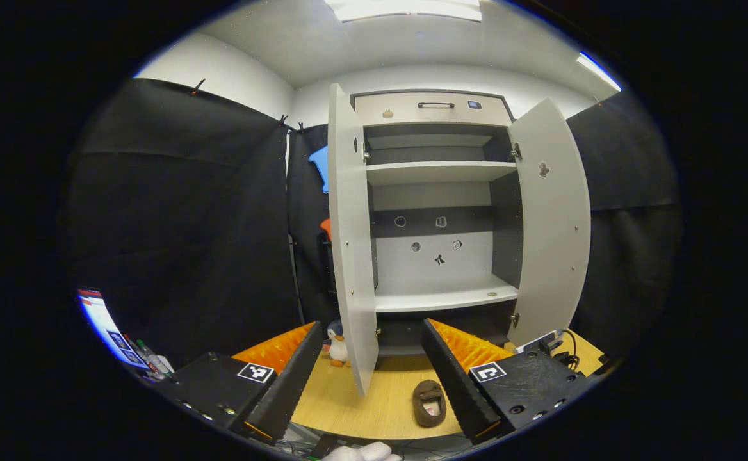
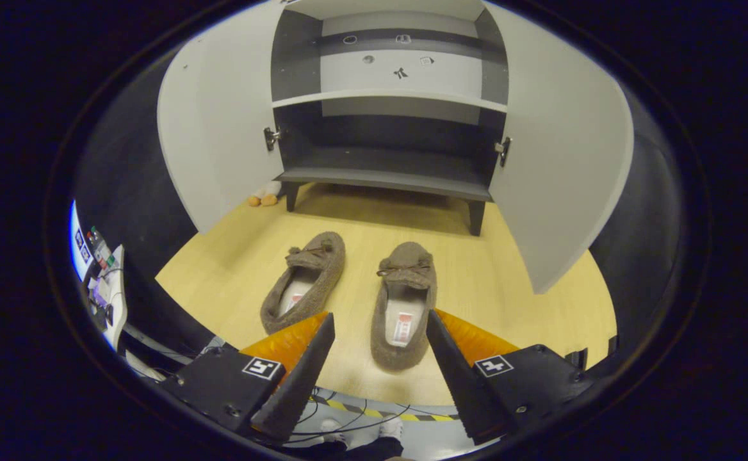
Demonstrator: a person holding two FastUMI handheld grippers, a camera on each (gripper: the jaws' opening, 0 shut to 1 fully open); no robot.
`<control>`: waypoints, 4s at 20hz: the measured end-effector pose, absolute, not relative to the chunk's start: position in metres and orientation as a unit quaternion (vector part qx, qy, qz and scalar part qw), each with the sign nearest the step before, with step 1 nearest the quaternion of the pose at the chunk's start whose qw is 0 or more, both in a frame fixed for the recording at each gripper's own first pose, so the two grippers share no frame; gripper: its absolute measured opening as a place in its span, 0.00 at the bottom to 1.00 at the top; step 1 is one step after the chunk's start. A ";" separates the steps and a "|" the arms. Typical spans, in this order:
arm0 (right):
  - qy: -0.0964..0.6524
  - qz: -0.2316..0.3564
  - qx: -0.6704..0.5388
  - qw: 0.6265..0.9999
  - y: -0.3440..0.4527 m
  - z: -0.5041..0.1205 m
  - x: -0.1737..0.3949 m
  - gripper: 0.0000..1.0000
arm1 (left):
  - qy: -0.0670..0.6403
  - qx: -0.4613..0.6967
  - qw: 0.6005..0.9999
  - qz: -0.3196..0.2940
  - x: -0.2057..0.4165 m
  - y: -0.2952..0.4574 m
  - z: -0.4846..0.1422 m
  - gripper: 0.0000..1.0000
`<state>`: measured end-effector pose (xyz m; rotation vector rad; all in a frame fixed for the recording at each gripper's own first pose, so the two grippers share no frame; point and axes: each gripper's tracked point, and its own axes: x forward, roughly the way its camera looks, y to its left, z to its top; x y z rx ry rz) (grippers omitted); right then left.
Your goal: Grab one shoe with the right hand and put it into the shoe cabinet, grab the other shoe with the left hand and put it into the shoe cabinet; then close the right door with the right hand and the left door with the left hand.
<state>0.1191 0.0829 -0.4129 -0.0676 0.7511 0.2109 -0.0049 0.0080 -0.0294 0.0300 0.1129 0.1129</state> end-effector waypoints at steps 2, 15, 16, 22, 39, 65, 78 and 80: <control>0.392 0.098 -0.033 0.914 0.086 -0.442 0.133 0.94 | 0.059 0.008 0.996 0.067 0.000 0.008 -0.027 0.95; 0.415 0.075 0.003 0.907 0.102 -0.507 0.229 0.88 | 0.088 0.000 0.989 0.117 0.024 0.014 -0.044 0.95; 0.412 0.072 0.002 0.908 0.102 -0.508 0.232 0.88 | 0.089 0.000 0.989 0.118 0.025 0.013 -0.045 0.95; 0.403 0.060 0.023 0.913 0.095 -0.502 0.252 0.27 | 0.090 -0.003 0.990 0.110 0.028 0.010 -0.049 0.95; 0.224 0.103 0.059 0.967 0.105 -0.219 0.307 0.10 | 0.059 -0.031 0.996 0.052 0.025 -0.024 -0.050 0.95; 0.338 0.026 0.015 0.941 0.132 -0.167 0.568 0.12 | 0.090 -0.036 0.989 0.111 0.023 -0.019 -0.068 0.95; 0.253 0.072 0.029 0.964 0.137 -0.101 0.496 0.88 | 0.069 -0.043 0.993 0.083 0.014 -0.014 -0.054 0.95; 0.220 0.076 0.017 0.973 0.133 -0.080 0.477 0.88 | 0.069 -0.044 0.994 0.078 0.013 -0.011 -0.055 0.94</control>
